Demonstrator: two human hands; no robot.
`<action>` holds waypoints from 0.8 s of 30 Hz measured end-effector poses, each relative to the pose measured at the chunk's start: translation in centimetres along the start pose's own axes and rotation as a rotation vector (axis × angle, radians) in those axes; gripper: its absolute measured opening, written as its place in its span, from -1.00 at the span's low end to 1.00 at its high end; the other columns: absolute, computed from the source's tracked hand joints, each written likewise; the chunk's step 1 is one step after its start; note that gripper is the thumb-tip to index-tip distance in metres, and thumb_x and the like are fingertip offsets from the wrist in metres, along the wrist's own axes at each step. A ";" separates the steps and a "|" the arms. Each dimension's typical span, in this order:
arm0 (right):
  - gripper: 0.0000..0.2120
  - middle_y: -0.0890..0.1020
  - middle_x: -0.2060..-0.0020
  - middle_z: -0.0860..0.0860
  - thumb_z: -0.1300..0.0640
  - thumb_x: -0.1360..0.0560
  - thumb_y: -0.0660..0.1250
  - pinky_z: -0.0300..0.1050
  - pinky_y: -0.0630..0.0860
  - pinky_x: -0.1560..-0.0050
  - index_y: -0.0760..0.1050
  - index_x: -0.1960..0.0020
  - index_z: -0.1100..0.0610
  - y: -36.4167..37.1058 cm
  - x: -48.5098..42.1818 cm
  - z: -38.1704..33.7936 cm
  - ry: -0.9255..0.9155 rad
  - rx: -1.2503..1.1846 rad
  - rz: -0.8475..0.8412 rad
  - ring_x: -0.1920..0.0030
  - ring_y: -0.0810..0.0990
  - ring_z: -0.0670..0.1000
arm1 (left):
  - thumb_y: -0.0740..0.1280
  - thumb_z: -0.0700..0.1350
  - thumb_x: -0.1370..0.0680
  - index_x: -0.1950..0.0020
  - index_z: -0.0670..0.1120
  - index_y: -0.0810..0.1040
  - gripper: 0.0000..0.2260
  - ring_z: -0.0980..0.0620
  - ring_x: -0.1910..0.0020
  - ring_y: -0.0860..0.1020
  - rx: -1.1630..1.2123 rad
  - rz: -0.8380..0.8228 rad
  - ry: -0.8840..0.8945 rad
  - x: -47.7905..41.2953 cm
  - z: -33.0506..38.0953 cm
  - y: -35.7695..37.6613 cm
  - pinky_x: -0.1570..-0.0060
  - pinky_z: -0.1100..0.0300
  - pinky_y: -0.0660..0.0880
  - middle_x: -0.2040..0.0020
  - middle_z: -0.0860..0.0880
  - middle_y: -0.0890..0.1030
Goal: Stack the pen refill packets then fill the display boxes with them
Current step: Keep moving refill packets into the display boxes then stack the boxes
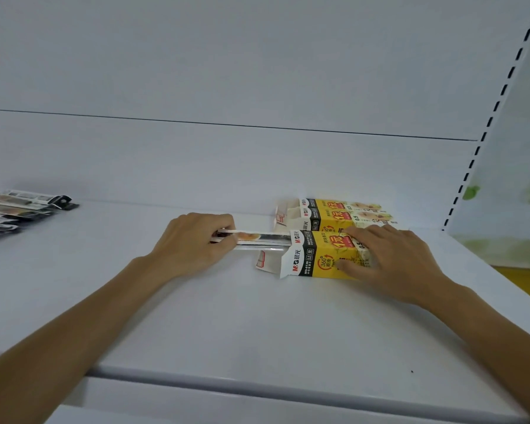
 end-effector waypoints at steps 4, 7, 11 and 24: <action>-0.05 0.45 -0.26 -0.16 -0.47 -0.15 -0.32 -0.13 0.26 -0.21 0.21 -0.42 -0.13 0.0 0.0 0.0 0.012 -0.009 0.002 -0.27 0.38 -0.06 | 0.08 0.15 -0.36 0.34 0.09 0.31 -0.82 0.06 0.36 0.37 0.083 -0.080 -0.040 0.0 0.6 0.7 0.31 0.19 0.26 0.42 0.03 0.41; -0.06 0.46 -0.23 -0.17 -0.47 -0.14 -0.31 -0.15 0.25 -0.20 0.22 -0.40 -0.14 -0.2 0.1 -0.3 0.002 -0.022 0.005 -0.25 0.38 -0.08 | 0.09 0.14 -0.40 0.30 0.05 0.33 -0.80 0.10 0.34 0.38 0.142 -0.189 -0.027 -0.2 2.6 2.0 0.28 0.19 0.26 0.38 0.05 0.44; -0.06 0.45 -0.24 -0.18 -0.47 -0.14 -0.32 -0.17 0.23 -0.21 0.21 -0.42 -0.14 -0.3 0.2 -0.8 -0.013 -0.025 -0.002 -0.25 0.38 -0.08 | 0.15 -0.04 -0.58 0.25 0.00 0.36 -0.80 0.14 0.36 0.37 0.350 -0.336 -0.058 -1.1 6.5 4.6 0.27 0.17 0.30 0.35 0.10 0.44; -0.19 0.44 -0.28 -0.16 -0.49 -0.29 -0.16 -0.15 0.22 -0.28 0.21 -0.42 -0.13 -0.1 0.2 -0.5 0.016 -0.013 -0.015 -0.30 0.36 -0.07 | 0.24 -0.06 -0.54 0.04 -0.11 0.56 -0.84 0.05 0.27 0.61 0.537 -0.302 -0.564 0.3 -1.4 1.2 0.19 0.22 0.44 0.15 -0.02 0.63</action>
Point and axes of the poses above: each hand's wrist, its own x-axis away from the middle knuckle, its own y-axis out of the palm, z = x × y, the point moved 8 cm from there along -x, towards the middle knuckle
